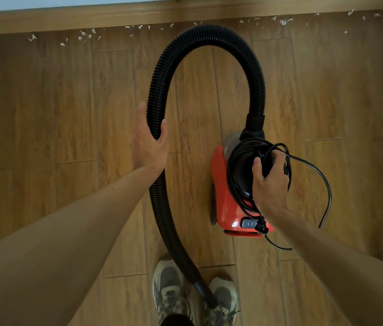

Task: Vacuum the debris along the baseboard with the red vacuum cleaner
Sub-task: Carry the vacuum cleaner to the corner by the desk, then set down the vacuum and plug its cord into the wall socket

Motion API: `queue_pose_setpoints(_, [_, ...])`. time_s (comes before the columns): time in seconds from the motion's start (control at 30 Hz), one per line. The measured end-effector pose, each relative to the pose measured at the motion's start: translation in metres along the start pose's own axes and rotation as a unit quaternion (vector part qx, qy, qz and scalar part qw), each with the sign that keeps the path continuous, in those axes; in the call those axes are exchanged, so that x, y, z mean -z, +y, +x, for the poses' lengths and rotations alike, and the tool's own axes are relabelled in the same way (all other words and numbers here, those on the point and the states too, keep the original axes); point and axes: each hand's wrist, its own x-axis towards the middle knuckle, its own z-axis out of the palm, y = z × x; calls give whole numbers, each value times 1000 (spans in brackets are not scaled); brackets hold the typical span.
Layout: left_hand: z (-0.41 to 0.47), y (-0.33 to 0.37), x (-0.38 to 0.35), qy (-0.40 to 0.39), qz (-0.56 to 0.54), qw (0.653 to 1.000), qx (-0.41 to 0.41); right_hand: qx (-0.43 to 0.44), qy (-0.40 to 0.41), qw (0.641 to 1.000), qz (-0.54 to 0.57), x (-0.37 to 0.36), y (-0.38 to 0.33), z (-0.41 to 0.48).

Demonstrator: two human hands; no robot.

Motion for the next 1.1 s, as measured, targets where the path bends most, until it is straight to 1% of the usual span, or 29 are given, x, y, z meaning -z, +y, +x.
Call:
queue_pose_setpoints(0.17, [-6,-7,-3,-13,20,1000,8,-1,0,1000,7,2,2,-2])
queue_pose_setpoints(0.3, [-6,-7,0,-17,25,999,26,-15,-32,999,5,7,0,-4])
queue_pose_setpoints(0.4, [-9,-1,8,-25,41,998,33,-18,-74,995,-62,14,-4,-9])
queue_pose_setpoints(0.5, [-11,7,20,-48,69,993,82,-25,-122,984,-128,28,-14,-11])
queue_pose_setpoints(0.6, [-7,24,34,-109,125,974,156,-10,-179,961,-212,47,-38,-10])
queue_pose_setpoints(0.67, [-2,47,45,-146,148,964,168,14,-204,943,-264,61,-59,-10])
queue_pose_setpoints(0.77, [11,90,67,-199,175,956,127,65,-216,928,-296,83,-99,-5])
queue_pose_setpoints(0.87, [31,140,93,-247,217,941,73,107,-207,923,-307,110,-150,4])
queue_pose_setpoints(0.97, [48,201,120,-253,288,924,0,140,-183,911,-341,143,-211,9])
queue_pose_setpoints(1.1, [67,292,167,-253,362,895,-60,180,-150,901,-366,196,-301,3])
